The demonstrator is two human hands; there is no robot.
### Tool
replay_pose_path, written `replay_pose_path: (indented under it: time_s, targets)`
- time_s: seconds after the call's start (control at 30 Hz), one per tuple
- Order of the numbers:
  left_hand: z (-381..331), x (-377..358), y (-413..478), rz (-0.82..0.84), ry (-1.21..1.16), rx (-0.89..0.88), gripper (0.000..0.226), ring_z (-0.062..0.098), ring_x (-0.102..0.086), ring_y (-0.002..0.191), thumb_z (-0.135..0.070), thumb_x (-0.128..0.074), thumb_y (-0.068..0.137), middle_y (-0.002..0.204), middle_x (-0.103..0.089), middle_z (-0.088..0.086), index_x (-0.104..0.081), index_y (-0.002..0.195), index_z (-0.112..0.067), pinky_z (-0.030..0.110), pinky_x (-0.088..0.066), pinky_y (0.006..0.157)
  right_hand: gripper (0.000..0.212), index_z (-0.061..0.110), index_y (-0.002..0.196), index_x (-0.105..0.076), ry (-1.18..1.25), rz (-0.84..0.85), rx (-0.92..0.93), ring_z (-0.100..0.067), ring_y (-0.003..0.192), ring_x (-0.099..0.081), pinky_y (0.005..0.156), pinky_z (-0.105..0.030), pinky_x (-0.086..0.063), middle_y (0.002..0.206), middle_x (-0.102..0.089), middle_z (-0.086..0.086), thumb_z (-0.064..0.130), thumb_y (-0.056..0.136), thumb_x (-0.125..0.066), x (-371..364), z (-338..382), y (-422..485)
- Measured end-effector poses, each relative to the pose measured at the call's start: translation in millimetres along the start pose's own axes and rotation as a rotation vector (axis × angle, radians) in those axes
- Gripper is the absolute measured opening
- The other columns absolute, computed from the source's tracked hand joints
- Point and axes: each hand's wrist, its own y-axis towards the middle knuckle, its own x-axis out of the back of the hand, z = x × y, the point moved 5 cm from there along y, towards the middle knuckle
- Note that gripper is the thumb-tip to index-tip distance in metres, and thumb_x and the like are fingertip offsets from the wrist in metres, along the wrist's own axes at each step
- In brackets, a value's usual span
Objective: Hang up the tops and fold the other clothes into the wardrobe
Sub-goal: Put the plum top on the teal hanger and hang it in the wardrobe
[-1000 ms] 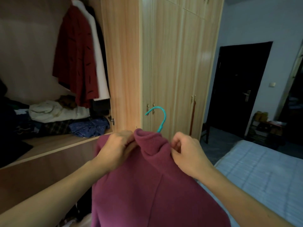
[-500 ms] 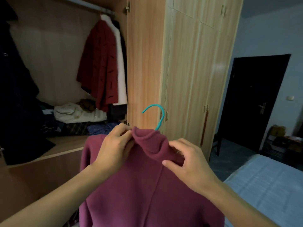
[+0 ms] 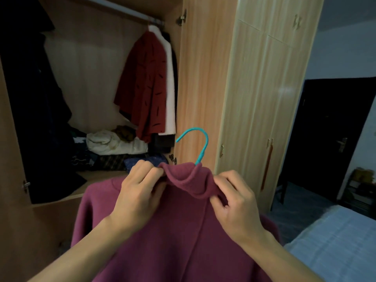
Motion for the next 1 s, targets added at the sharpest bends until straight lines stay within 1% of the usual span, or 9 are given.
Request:
replay_pose_path:
  time_s: [0.1, 0.2, 0.3, 0.4, 0.47, 0.63, 0.7, 0.87, 1.0]
  targets:
    - [18.3, 10.2, 8.5, -0.049, 0.033, 0.048, 0.013, 0.02, -0.046, 0.071, 0.001, -0.064, 0.084, 0.085, -0.045, -0.003, -0.057, 0.087, -0.008, 0.029, -0.04, 0.064, 0.024, 0.004, 0.108, -0.072, 0.011, -0.114, 0.039, -0.01, 0.078, -0.053, 0.072, -0.016, -0.044, 0.093, -0.058, -0.001, 0.002, 0.084, -0.071, -19.8, 1.9, 15.4]
    - [40.5, 13.8, 23.3, -0.08, 0.092, 0.135, 0.01, 0.021, -0.048, 0.068, 0.002, -0.068, 0.078, 0.078, -0.049, 0.001, -0.06, 0.076, -0.002, 0.035, -0.043, 0.06, 0.025, 0.005, 0.112, -0.072, 0.067, -0.135, 0.055, -0.011, 0.079, -0.054, 0.074, -0.015, -0.044, 0.096, -0.057, -0.001, 0.003, 0.086, -0.072, -43.3, 1.7, 42.5]
    - [66.0, 14.7, 42.8, -0.098, 0.113, 0.211, 0.021, 0.021, -0.051, 0.067, 0.007, -0.078, 0.074, 0.075, -0.053, 0.0, -0.06, 0.072, -0.004, 0.038, -0.046, 0.058, 0.031, 0.008, 0.116, -0.069, 0.157, -0.016, 0.101, -0.006, 0.085, -0.049, 0.079, -0.012, -0.041, 0.101, -0.053, 0.002, 0.004, 0.085, -0.072, -64.6, -2.2, 76.0]
    - [89.0, 14.6, 55.0, -0.115, 0.143, 0.245, 0.025, 0.017, -0.049, 0.065, 0.008, -0.081, 0.072, 0.074, -0.05, -0.005, -0.06, 0.071, -0.004, 0.029, -0.043, 0.059, 0.054, 0.015, 0.126, -0.057, 0.194, 0.166, 0.207, 0.002, 0.098, -0.038, 0.09, -0.004, -0.032, 0.113, -0.044, 0.005, -0.005, 0.077, -0.068, -83.5, -7.9, 99.1]
    - [102.3, 13.8, 61.6, -0.119, 0.187, 0.225, 0.027, 0.014, -0.048, 0.065, 0.008, -0.082, 0.071, 0.075, -0.048, -0.008, -0.059, 0.071, -0.006, 0.023, -0.04, 0.059, 0.064, 0.018, 0.128, -0.056, 0.173, 0.192, 0.257, 0.004, 0.099, -0.034, 0.091, -0.003, -0.029, 0.116, -0.043, 0.004, -0.012, 0.072, -0.067, -96.1, -15.3, 111.4]
    - [141.9, 18.0, 81.3, -0.187, 0.264, 0.172, 0.024, 0.011, -0.051, 0.065, 0.0, -0.082, 0.075, 0.077, -0.05, -0.007, -0.061, 0.077, -0.011, 0.026, -0.043, 0.055, 0.037, 0.016, 0.11, -0.069, 0.176, 0.005, 0.181, -0.004, 0.083, -0.047, 0.07, -0.026, -0.053, 0.099, -0.053, 0.006, 0.01, 0.076, -0.083, -126.3, -38.2, 147.3]
    - [156.1, 20.3, 89.4, -0.213, 0.272, 0.134, 0.018, 0.008, -0.052, 0.068, -0.006, -0.078, 0.077, 0.08, -0.05, -0.008, -0.062, 0.08, -0.014, 0.022, -0.043, 0.058, 0.034, 0.013, 0.106, -0.071, 0.215, -0.055, 0.177, -0.007, 0.08, -0.053, 0.068, -0.024, -0.052, 0.094, -0.055, 0.006, 0.011, 0.075, -0.084, -142.7, -43.3, 160.2]
    - [198.6, 18.4, 102.9, -0.22, 0.295, 0.061, 0.025, 0.008, -0.056, 0.077, -0.002, -0.074, 0.078, 0.087, -0.054, -0.007, -0.061, 0.091, -0.019, 0.021, -0.047, 0.066, 0.029, 0.009, 0.103, -0.071, 0.341, -0.14, 0.174, -0.008, 0.084, -0.057, 0.075, -0.023, -0.051, 0.093, -0.058, 0.005, 0.003, 0.077, -0.08, -187.5, -47.3, 195.2]
    - [242.6, 12.6, 112.1, -0.237, 0.309, -0.024, 0.025, 0.01, -0.054, 0.079, 0.001, -0.07, 0.079, 0.091, -0.051, -0.009, -0.059, 0.092, -0.018, 0.019, -0.046, 0.072, 0.032, 0.007, 0.099, -0.069, 0.34, -0.187, 0.187, -0.007, 0.085, -0.056, 0.079, -0.016, -0.047, 0.093, -0.057, 0.005, -0.007, 0.073, -0.079, -226.5, -46.6, 226.9]
